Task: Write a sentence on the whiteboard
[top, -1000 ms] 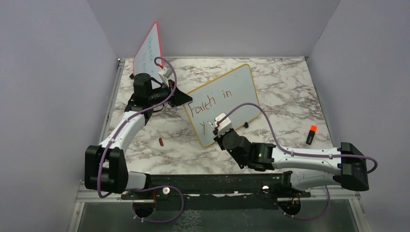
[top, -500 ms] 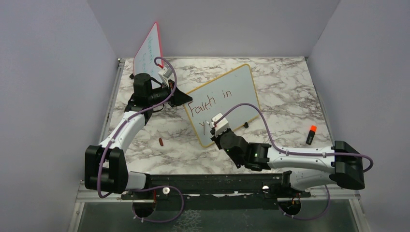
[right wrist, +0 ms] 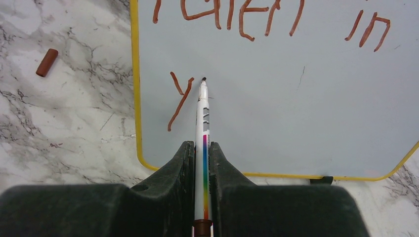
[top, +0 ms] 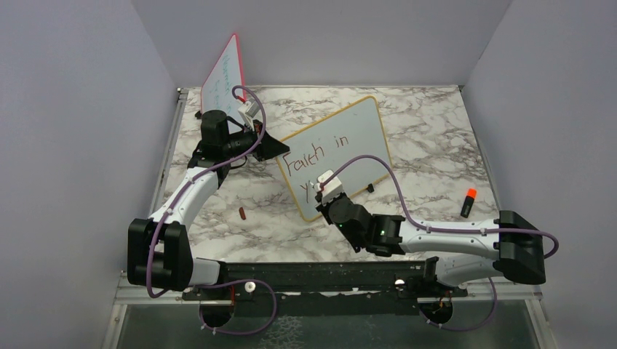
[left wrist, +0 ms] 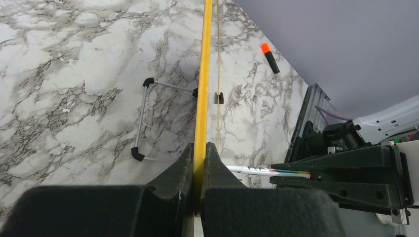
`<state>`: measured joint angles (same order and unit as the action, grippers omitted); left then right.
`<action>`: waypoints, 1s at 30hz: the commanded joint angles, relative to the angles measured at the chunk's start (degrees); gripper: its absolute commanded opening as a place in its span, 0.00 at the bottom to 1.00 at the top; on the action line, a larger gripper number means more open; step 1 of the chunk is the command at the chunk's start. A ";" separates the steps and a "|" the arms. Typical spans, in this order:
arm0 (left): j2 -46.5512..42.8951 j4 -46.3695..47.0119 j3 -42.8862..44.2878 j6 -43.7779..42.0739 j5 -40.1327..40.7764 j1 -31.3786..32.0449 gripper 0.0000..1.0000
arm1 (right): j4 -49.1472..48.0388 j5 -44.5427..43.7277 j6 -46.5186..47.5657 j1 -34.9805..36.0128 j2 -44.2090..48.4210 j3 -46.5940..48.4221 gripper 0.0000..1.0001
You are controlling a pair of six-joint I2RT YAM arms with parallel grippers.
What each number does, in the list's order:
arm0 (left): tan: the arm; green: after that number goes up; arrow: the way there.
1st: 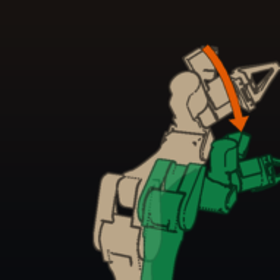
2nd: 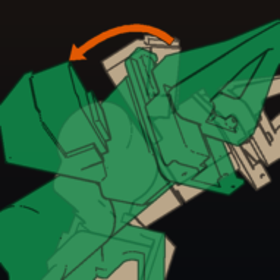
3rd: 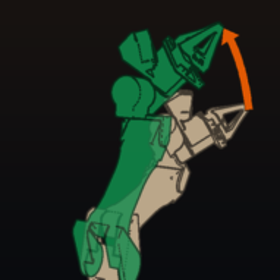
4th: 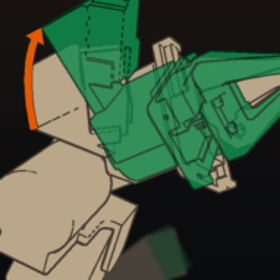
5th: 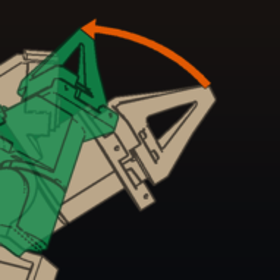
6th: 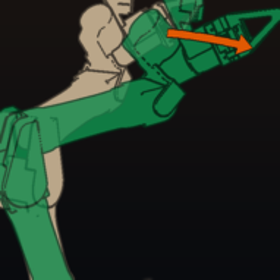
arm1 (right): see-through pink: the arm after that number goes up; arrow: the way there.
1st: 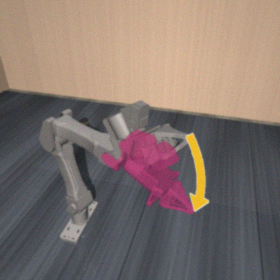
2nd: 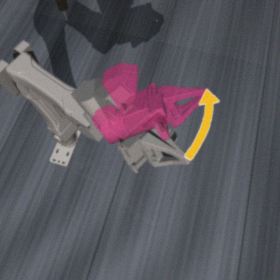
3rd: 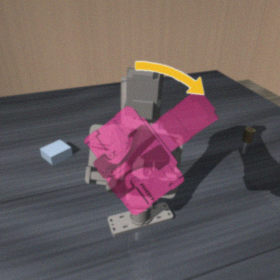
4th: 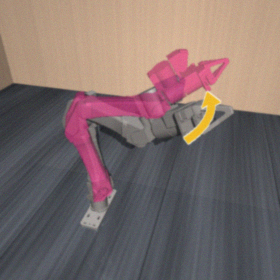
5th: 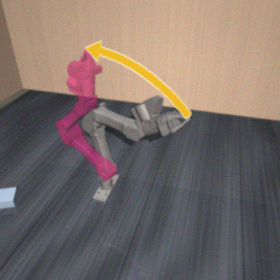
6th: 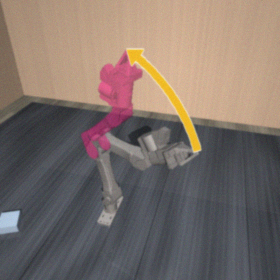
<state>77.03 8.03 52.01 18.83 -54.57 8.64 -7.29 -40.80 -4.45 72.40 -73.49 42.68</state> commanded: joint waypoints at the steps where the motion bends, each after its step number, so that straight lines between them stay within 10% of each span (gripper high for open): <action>1: 0.94 -3.80 -1.29 -2.39 2.18 1.11 0.00 | 0.01 1.90 -0.59 -0.42 -0.86 0.34 0.01; 30: 1.15 -3.88 -1.22 -2.56 2.28 1.11 0.00 | 8.45 0.72 -2.32 -0.42 0.96 -0.60 0.01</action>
<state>77.03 8.03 52.01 18.81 -54.57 8.64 -2.70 -38.22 -6.02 72.36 -72.97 42.68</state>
